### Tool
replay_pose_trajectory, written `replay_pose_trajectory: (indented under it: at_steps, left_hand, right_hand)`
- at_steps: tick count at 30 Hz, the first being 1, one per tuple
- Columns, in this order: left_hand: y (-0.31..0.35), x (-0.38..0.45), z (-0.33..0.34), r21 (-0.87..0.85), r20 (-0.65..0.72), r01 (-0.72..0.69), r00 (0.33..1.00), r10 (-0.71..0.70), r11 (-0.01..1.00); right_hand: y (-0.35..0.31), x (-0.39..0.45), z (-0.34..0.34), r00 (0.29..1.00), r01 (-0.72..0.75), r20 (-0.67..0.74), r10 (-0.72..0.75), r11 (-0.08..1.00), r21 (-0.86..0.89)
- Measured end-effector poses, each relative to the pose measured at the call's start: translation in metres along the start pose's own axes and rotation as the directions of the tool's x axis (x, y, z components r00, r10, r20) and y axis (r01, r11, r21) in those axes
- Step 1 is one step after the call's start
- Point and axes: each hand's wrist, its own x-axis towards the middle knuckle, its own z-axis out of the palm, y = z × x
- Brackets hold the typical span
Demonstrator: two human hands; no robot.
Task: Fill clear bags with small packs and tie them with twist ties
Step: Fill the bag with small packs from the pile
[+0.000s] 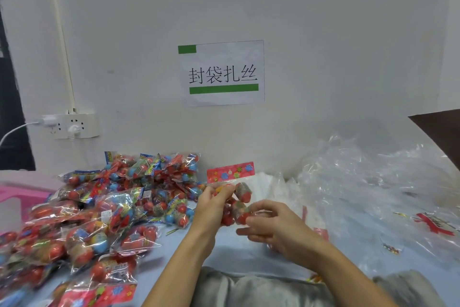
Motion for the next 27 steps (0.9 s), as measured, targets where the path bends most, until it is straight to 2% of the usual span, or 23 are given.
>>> replay_pose_trajectory:
  at_steps: [3,6,8,12,14,17,19,21,23,25,27]
  left_hand:
    - [-0.001,0.000,-0.004,0.071,0.023,-0.042,0.999,0.041,0.997]
    - [-0.002,-0.005,-0.002,0.146,0.195,-0.054,0.981,0.025,0.988]
    - [-0.005,-0.007,0.000,0.216,0.256,-0.062,0.967,0.005,0.974]
    - [-0.006,-0.001,-0.002,0.309,0.153,-0.025,0.988,-0.024,0.951]
    - [-0.011,0.009,-0.011,0.401,0.027,-0.053,0.999,0.046,0.914]
    - [-0.024,0.023,-0.037,0.705,-0.200,-0.042,0.946,0.256,0.708]
    - [-0.030,0.025,-0.050,0.762,-0.272,0.032,0.922,0.275,0.647]
    - [-0.036,0.026,-0.056,0.797,-0.237,0.090,0.956,0.172,0.598]
    - [-0.044,0.026,-0.057,0.876,-0.167,0.119,0.984,0.063,0.468]
    - [-0.046,0.025,-0.056,0.931,-0.167,0.127,0.982,0.089,0.343]
    - [-0.043,0.024,-0.056,0.951,-0.197,0.147,0.966,0.167,0.271]
  right_hand:
    - [-0.001,0.000,-0.001,1.000,-0.006,0.024,0.006,1.000,0.002]
    - [-0.002,-0.002,-0.003,0.996,0.063,-0.062,-0.067,0.996,-0.069]
    - [-0.001,-0.003,-0.002,0.988,0.099,-0.109,-0.114,0.986,-0.132]
    - [0.000,-0.001,-0.004,0.952,0.099,-0.266,-0.149,0.977,-0.191]
    - [0.001,0.001,-0.007,0.938,0.094,-0.310,-0.155,0.975,-0.202]
    - [0.002,0.001,-0.008,0.942,0.095,-0.299,-0.153,0.975,-0.199]
    - [0.002,0.001,-0.008,0.946,0.099,-0.285,-0.156,0.973,-0.207]
    - [0.003,0.001,-0.009,0.949,0.103,-0.271,-0.164,0.969,-0.224]
    - [0.003,0.001,-0.010,0.952,0.106,-0.260,-0.165,0.969,-0.225]
    - [0.003,0.002,-0.010,0.951,0.102,-0.263,-0.161,0.969,-0.224]
    - [0.004,0.002,-0.011,0.951,0.094,-0.267,-0.156,0.969,-0.229]
